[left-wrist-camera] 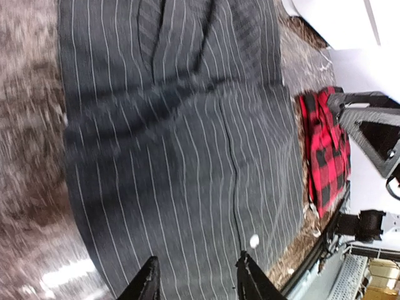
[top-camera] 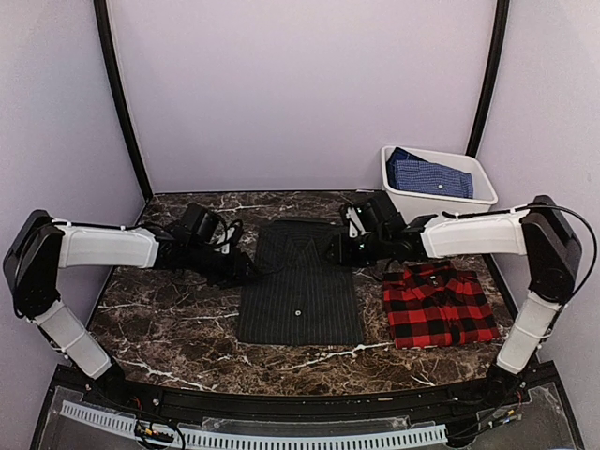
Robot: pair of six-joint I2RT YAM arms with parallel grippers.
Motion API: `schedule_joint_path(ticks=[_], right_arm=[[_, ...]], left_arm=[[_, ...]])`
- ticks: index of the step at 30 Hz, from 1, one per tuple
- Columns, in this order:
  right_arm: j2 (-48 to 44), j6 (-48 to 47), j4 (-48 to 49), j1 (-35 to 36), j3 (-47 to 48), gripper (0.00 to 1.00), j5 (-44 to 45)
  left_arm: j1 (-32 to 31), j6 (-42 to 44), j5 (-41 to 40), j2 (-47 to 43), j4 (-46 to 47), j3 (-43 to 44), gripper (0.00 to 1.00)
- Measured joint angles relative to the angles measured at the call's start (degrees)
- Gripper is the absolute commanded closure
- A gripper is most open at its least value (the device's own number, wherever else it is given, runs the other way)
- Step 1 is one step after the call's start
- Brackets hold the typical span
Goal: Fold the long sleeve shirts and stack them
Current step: Smooth out the 2/3-rectangle-folded shirt at the center of the board, then move the 2/3-rectangle-folded shirt to the center of the board.
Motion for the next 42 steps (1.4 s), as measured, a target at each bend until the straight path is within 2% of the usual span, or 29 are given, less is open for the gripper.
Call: schedule_joint_path(ticks=[6, 14, 20, 29, 35, 42], right_arm=[[-7.52, 1.16, -0.63, 5.46, -7.28, 0.65, 0.28], [-10.58, 6.01, -1.38, 12.85, -16.46, 0.67, -0.85], [-11.67, 9.79, -0.96, 13.07, -24.13, 0.68, -1.46], [-16.33, 12.07, -2.19, 13.07, -27.12, 0.67, -0.70], [-21.88, 12.66, -4.92, 13.07, -29.03, 0.68, 0.39], [-22.43, 13.11, -6.03, 13.07, -32.15, 0.72, 0.28]], left_arm=[[-2.67, -2.78, 4.57, -4.66, 2.05, -6.99, 0.66], [-4.39, -6.36, 9.16, -7.39, 3.17, -16.09, 0.67], [-4.61, -7.58, 10.78, -8.13, 3.63, -20.00, 0.68], [-4.98, -7.37, 10.23, -8.33, 0.94, -20.74, 0.69], [-4.98, -6.49, 6.67, -15.52, -5.62, -20.52, 0.68], [-4.98, -5.38, 3.48, -19.67, -7.98, -20.61, 0.68]])
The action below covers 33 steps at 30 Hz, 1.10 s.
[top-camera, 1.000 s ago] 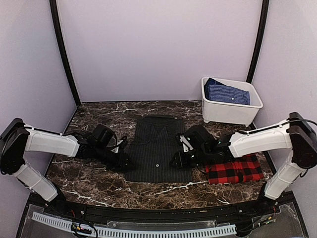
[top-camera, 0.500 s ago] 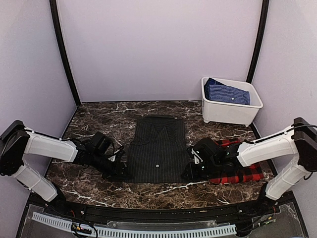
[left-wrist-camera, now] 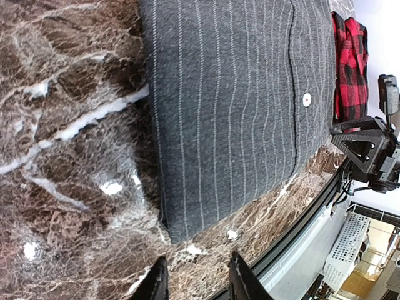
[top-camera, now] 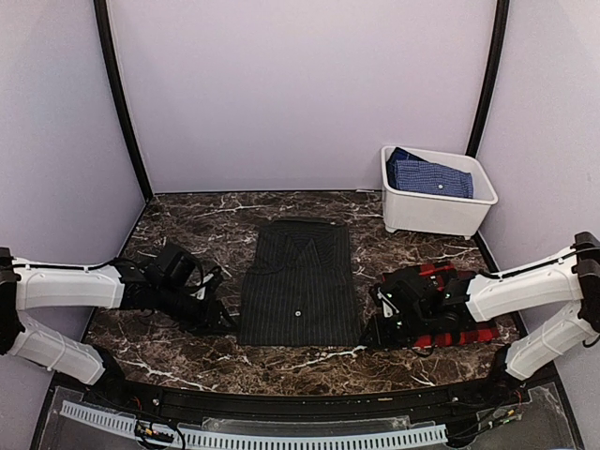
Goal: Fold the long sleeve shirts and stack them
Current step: Move the 2/3-rectangle-folded shirt to the center of the board.
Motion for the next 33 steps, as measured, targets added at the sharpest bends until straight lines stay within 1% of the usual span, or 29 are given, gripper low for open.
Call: schedule_joint_path(ticks=[8, 26, 31, 33], right_arm=[[0.70, 0.22, 0.98, 0.00, -0.17, 0.75, 0.02], [3.65, 0.39, 4.87, 0.37, -0.07, 0.80, -0.31], [4.22, 0.46, 5.38, 0.87, 0.22, 0.80, -0.35], [4.22, 0.61, 5.38, 0.87, 0.22, 0.78, -0.37]], left_arm=[[-0.68, -0.02, -0.22, 0.66, 1.79, -2.64, 0.68], [-3.87, -0.07, -1.18, 5.99, 5.88, -2.73, 0.67], [-4.11, -0.07, -2.12, 7.08, 6.78, -2.71, 0.68], [-4.11, -0.09, -2.19, 7.41, 7.56, -2.71, 0.68]])
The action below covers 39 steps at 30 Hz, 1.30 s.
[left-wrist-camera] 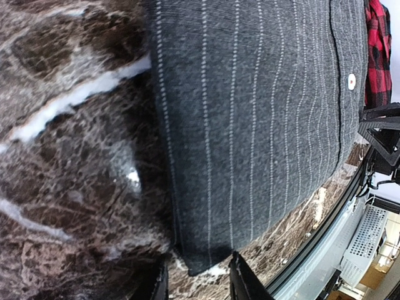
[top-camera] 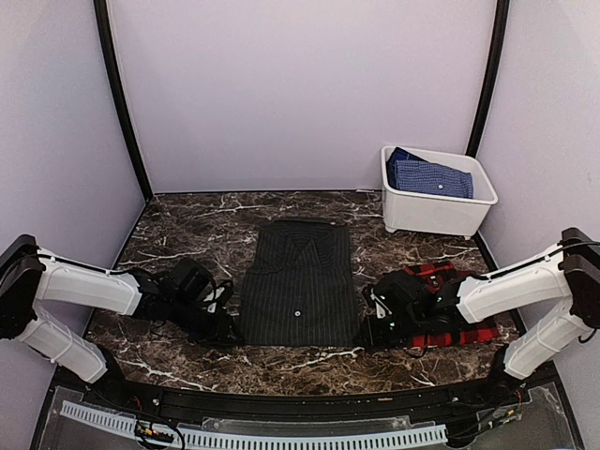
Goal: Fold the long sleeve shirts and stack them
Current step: Move the 2/3-rectangle-folded shirt to the center of the board, then pick up the 2/3-rectangle-folded shirt from the center of the board.
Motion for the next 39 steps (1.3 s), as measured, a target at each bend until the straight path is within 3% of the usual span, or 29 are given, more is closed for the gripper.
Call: schedule_joint_path(ticks=[8, 15, 21, 32, 39], right_arm=[[0.00, 0.61, 0.33, 0.02, 0.00, 0.77, -0.39], [0.04, 0.85, -0.17, 0.33, -0.07, 1.00, -0.76], [-1.18, 1.33, -0.87, 0.66, -0.63, 1.00, -1.09], [-16.65, 4.11, -9.20, 5.95, -2.29, 1.00, 0.76], [-23.26, 3.80, -19.32, 6.25, 5.03, 1.00, 3.54]], left_arm=[[-0.90, -0.02, -0.22, 1.55, 1.92, 0.52, 0.73], [-1.81, -0.96, -1.20, 2.69, 2.38, 0.79, 1.00], [-2.82, -1.73, -1.42, 2.54, 2.01, 0.79, 1.00], [-9.70, -5.60, -3.41, -8.81, -6.45, 0.96, 1.00], [-11.87, -7.48, -6.29, -15.32, -14.64, 9.49, 1.00]])
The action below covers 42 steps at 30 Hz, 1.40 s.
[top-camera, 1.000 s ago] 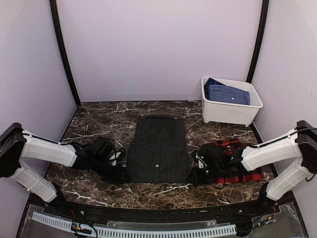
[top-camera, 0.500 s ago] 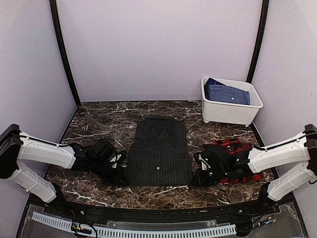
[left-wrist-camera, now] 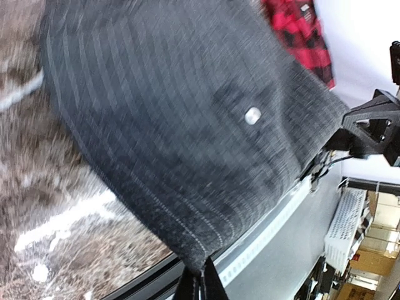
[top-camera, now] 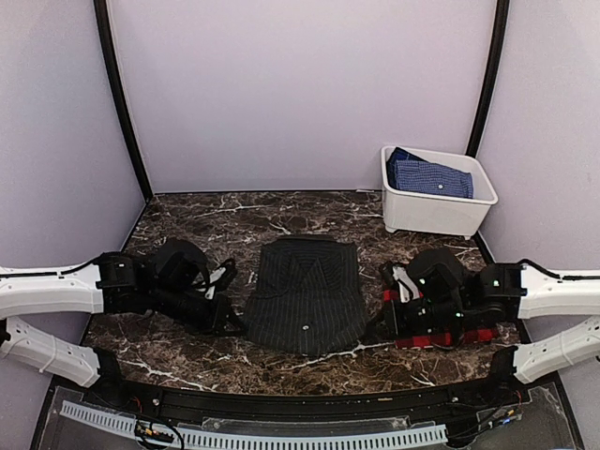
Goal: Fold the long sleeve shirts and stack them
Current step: Pick up the 2/3-rectangle-folded shirt from the center of the board, then fold the 2/3-rectangle-folded shirt at the center of the board, then move the square-folded shirt to the center of the board.
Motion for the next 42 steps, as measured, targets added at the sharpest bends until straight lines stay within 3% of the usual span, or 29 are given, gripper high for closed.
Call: schedule_joint_path(ticks=[3, 6, 13, 17, 20, 24, 27, 32, 36, 42], right_arm=[[2.01, -3.34, -1.25, -4.90, 7.06, 1.00, -0.76], [9.49, -8.81, -0.44, -13.75, 16.28, 1.00, -1.77], [37.24, -18.62, 10.60, -31.82, 32.70, 1.00, -6.10], [54.62, -21.11, 13.86, -36.59, 42.40, 1.00, -7.52], [63.49, -21.75, 15.12, -37.22, 46.16, 1.00, -8.39], [64.57, -21.66, 19.41, -36.50, 44.15, 1.00, -9.53], [59.91, -20.79, 24.11, -34.29, 35.30, 1.00, -9.33], [47.45, -16.90, 27.67, -26.29, 17.64, 1.00, -9.14], [38.62, -13.84, 26.49, -19.26, 9.11, 1.00, -8.22], [26.77, -11.93, 24.85, -16.96, 4.44, 1.00, -4.70]], left_arm=[[2.43, 1.05, 0.35, 2.23, -0.87, 6.21, 1.00], [9.51, 4.28, 3.10, 8.61, 0.33, 12.81, 1.00], [25.29, 10.40, 11.17, 39.19, 9.88, 30.29, 1.00], [29.73, 10.56, 14.49, 56.30, 15.30, 39.47, 1.00], [31.17, 10.03, 17.70, 63.56, 18.51, 43.76, 1.00], [30.82, 8.87, 18.05, 63.63, 22.08, 42.71, 1.00], [30.49, 7.65, 18.56, 59.76, 26.88, 34.88, 1.00], [28.24, 5.42, 17.42, 45.62, 29.07, 15.54, 1.00], [23.78, 2.93, 14.56, 30.42, 28.57, 1.62, 1.00], [19.37, -0.26, 9.11, 14.16, 27.54, -6.47, 1.00]])
